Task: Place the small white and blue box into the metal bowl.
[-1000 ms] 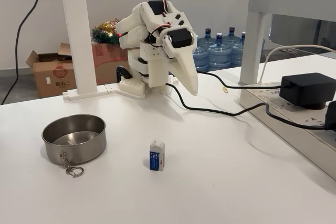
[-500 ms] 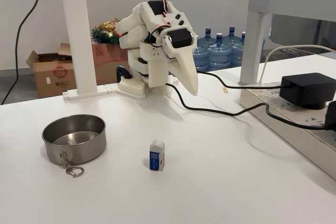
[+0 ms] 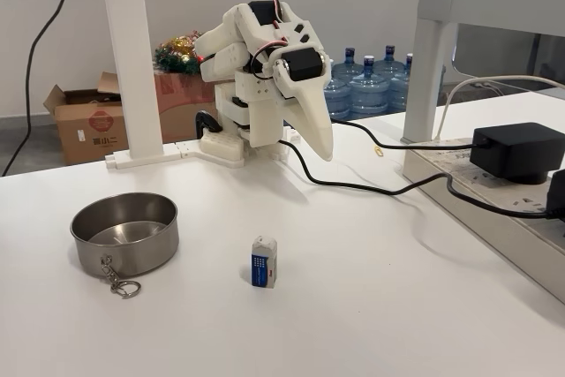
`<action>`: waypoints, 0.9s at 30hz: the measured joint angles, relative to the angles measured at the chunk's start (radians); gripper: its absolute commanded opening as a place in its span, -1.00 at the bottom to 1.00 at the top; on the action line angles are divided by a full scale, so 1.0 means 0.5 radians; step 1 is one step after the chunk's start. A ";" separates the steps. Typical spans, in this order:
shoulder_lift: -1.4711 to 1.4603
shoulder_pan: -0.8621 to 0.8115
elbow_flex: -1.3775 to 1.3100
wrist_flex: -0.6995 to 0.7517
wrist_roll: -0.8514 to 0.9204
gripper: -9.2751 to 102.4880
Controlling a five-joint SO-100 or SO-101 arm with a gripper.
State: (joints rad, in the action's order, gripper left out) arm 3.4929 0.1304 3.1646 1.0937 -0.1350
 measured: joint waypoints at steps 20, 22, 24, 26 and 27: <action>0.000 0.000 0.000 0.000 -0.003 -0.94; 0.000 -0.043 0.000 -0.074 -0.034 -0.94; 0.000 -0.160 0.000 -0.187 -0.187 -0.94; 0.000 -0.298 0.000 -0.291 -0.460 -0.94; 0.000 -0.356 0.000 -0.319 -0.644 -0.94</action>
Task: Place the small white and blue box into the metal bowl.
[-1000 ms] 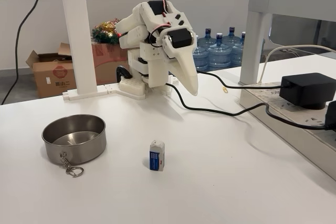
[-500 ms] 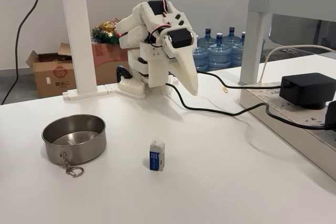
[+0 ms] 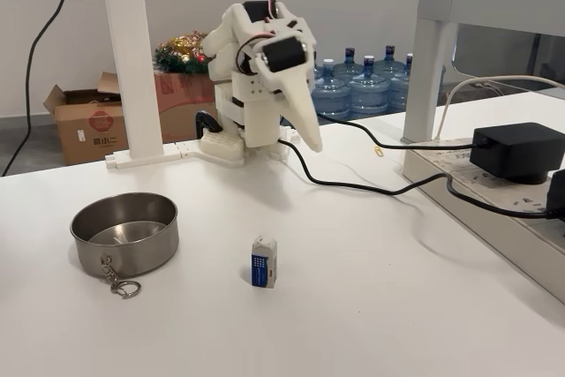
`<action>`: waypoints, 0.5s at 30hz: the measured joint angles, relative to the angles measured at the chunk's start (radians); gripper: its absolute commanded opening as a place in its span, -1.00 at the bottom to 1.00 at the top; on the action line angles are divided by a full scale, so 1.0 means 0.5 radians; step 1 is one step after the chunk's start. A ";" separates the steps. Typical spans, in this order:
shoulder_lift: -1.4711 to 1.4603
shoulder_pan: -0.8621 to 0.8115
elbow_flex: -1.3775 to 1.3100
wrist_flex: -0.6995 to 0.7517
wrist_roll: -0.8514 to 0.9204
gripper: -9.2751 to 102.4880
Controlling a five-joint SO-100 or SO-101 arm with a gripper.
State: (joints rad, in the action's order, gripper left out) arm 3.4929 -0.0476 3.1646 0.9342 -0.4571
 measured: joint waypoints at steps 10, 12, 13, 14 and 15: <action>0.000 -0.064 0.000 -0.055 -1.319 -0.94; 0.000 -0.064 0.000 -0.055 -1.424 -0.94; 0.000 -0.064 0.000 -0.055 -1.454 -0.94; 0.000 -0.064 0.000 -0.055 -1.479 -0.94; 0.000 -0.064 0.000 -0.055 -1.497 -0.94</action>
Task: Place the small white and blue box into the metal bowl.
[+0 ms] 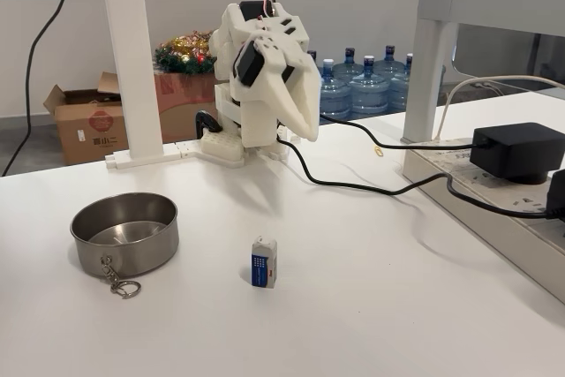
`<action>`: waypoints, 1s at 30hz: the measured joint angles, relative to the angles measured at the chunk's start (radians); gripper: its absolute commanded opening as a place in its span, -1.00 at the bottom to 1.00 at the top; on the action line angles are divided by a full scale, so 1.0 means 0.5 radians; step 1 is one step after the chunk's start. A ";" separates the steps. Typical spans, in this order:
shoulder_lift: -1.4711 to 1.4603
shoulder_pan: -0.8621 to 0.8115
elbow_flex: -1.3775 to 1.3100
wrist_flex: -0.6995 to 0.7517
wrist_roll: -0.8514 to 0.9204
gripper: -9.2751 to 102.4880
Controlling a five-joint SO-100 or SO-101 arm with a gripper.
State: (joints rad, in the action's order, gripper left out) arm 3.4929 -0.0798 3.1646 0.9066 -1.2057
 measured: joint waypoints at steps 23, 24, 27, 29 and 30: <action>0.000 -0.061 0.000 0.000 -0.049 -0.94; 0.000 -0.095 0.000 0.000 -0.077 -0.94; 0.000 -0.107 0.000 0.000 -0.199 -0.94; -0.003 -0.129 0.000 0.000 -0.267 -0.93; -0.021 -0.129 0.000 0.000 -0.295 -0.93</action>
State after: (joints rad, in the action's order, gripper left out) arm 3.4821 -0.1442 3.1646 0.9066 -1.3530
